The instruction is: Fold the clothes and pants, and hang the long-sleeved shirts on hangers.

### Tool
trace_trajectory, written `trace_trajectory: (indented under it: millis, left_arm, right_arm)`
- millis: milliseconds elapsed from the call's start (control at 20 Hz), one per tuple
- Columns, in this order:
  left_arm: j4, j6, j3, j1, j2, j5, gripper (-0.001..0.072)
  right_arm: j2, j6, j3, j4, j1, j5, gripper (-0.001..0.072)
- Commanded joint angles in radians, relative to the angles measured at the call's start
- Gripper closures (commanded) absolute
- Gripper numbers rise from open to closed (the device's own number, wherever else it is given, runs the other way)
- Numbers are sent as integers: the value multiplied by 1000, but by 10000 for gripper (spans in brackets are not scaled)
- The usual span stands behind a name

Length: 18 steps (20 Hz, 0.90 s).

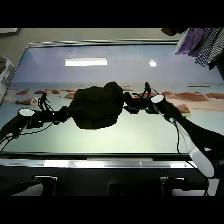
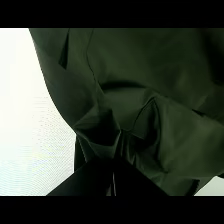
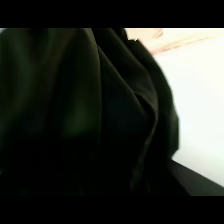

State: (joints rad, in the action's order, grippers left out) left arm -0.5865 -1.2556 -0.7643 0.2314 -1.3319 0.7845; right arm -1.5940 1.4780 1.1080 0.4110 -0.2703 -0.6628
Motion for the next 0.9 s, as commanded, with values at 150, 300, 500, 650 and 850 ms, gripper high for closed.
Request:
trace_trajectory:
  millis: [150, 300, 500, 650, 850]
  left_arm:
    - [0, 0, -1, 0, 0, -16, 695]
    - [-13, 0, -14, 3, 26, -9, 697]
    - [-64, -2, -97, 18, 151, 28, 698]
    - [-88, -71, -151, 18, 268, 63, 698]
    - [-116, -160, -171, 19, 422, 136, 698]
  right_arm:
    - [-66, -148, 2, -146, -73, 105, 665]
    - [-12, -150, 2, -105, -16, 101, 667]
    - [196, -150, 2, 60, 85, 47, 667]
    - [397, -109, 2, 182, 118, -31, 667]
    - [621, 49, 3, 362, 118, -169, 666]
